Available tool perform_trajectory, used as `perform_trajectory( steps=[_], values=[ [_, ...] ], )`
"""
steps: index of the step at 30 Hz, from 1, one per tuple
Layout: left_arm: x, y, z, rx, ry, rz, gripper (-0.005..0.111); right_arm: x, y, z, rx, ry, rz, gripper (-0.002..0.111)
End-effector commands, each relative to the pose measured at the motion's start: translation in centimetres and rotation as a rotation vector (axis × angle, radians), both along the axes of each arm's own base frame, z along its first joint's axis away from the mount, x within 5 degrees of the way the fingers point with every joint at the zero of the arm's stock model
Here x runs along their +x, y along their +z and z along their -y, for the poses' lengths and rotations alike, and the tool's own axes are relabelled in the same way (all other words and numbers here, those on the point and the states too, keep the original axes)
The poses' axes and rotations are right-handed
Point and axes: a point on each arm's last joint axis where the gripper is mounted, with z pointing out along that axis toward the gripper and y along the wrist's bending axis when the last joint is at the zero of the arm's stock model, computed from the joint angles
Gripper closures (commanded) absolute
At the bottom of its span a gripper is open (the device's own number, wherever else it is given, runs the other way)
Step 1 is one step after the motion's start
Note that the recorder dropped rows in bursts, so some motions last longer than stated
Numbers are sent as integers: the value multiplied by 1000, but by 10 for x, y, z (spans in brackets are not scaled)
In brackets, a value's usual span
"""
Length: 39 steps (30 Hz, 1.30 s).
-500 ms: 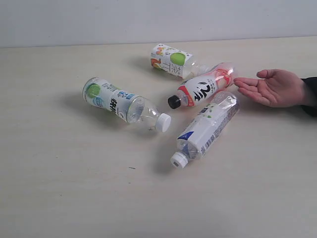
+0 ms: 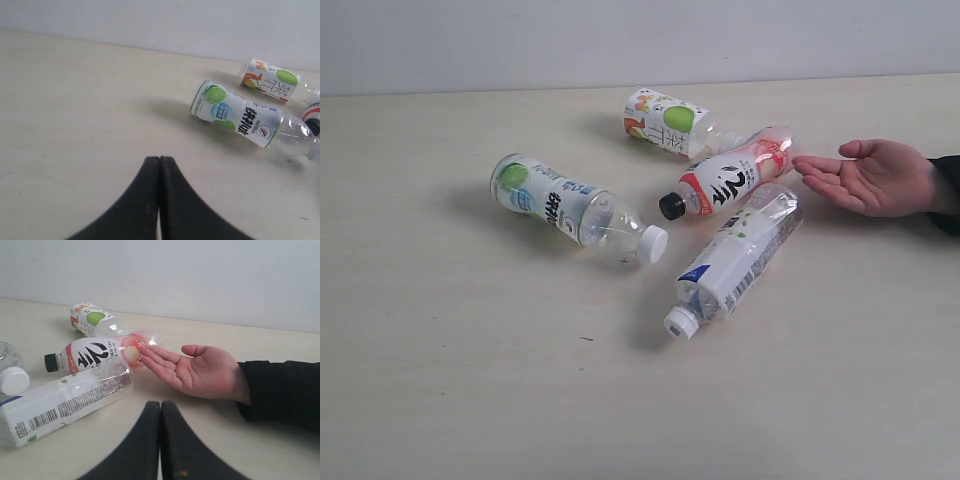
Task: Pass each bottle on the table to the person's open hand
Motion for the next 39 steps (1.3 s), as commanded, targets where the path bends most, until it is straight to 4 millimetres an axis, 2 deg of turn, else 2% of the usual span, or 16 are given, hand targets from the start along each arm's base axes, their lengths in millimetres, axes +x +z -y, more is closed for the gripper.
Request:
perform_trajectory(
  steps=[1,20,27,39],
  values=[
    [0,0,1,-9,-7,9,107,0,-1,0,3,-1,10,108],
    [0,0,0,56,-14,22,107,0,-1,0,3,-1,10,108],
    [3,20,-1,33,0,246,107,0,-1,0,3,-1,10,108],
    [3,21,-1,32,1,252,107,0,-1,0,3,-1,10,108]
  ],
)
